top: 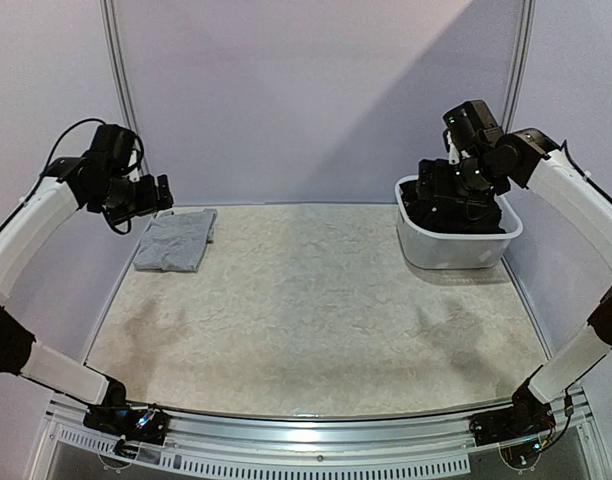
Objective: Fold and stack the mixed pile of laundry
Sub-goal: Pick up the crumpled shirt from the bin.
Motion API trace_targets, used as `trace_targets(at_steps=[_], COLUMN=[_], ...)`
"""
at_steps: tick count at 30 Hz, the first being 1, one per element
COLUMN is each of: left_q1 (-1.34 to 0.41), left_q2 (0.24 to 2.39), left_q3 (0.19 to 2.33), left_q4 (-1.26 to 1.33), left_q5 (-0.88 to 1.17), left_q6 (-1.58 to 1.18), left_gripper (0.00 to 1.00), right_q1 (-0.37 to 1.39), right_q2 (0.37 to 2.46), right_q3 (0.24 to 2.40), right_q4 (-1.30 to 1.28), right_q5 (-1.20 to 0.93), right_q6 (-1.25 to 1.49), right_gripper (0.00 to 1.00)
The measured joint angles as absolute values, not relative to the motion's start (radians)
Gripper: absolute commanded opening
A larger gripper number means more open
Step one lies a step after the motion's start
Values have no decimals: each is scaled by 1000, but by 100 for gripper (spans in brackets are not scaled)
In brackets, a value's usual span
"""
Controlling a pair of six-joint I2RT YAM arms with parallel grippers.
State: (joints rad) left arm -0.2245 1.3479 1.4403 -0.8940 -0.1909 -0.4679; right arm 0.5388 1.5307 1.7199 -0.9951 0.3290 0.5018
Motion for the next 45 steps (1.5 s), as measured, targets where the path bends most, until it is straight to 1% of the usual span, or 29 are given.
trace_targets(at_steps=[1, 4, 9, 11, 13, 20, 25, 29, 33, 34, 35, 37, 39, 40, 41, 45], left_q1=[-205, -173, -177, -181, -190, -235, -255, -260, -262, -262, -262, -262, -262, -262, -262, -262], left_q2=[1319, 1279, 1242, 1221, 1203, 1199, 1219, 1237, 1251, 1254, 1258, 1268, 1280, 1288, 1296, 1321], left_q3=[1407, 1355, 1308, 1287, 1274, 1267, 1271, 1275, 1278, 1279, 1279, 1283, 1291, 1296, 1301, 1318], left_q4=[-884, -862, -849, -850, -850, -850, -849, -849, -849, -849, -849, -850, -849, -849, -849, -848], left_q5=[-185, -159, -73, -43, -20, 41, 54, 62, 64, 64, 64, 64, 64, 64, 64, 68], left_q6=[-474, -479, -462, -456, -455, -449, -449, -448, -445, -444, -442, -440, -438, -437, -437, -437], left_gripper=[99, 92, 84, 79, 76, 74, 73, 73, 73, 73, 72, 72, 72, 72, 72, 72], right_q1=[506, 389, 222, 176, 132, 41, 13, 10, 10, 10, 10, 10, 10, 10, 10, 10], right_q2=[1531, 1538, 1599, 1636, 1685, 1813, 1903, 1967, 2019, 2026, 2031, 2034, 2034, 2034, 2034, 2034], right_q3=[1725, 1738, 1761, 1773, 1798, 1884, 1950, 1973, 1978, 1978, 1978, 1980, 1987, 1990, 1993, 2007], right_q4=[-997, -999, -988, -982, -972, -928, -895, -879, -872, -871, -869, -866, -864, -862, -859, -860], right_q5=[321, 289, 187, 148, 108, 22, -7, -19, -35, -39, -43, -52, -61, -64, -65, -70], right_q6=[512, 549, 612, 632, 650, 679, 682, 686, 690, 691, 695, 696, 691, 694, 689, 679], right_gripper=[99, 98, 94, 94, 91, 85, 72, 66, 52, 46, 36, 21, 8, 4, 1, 0])
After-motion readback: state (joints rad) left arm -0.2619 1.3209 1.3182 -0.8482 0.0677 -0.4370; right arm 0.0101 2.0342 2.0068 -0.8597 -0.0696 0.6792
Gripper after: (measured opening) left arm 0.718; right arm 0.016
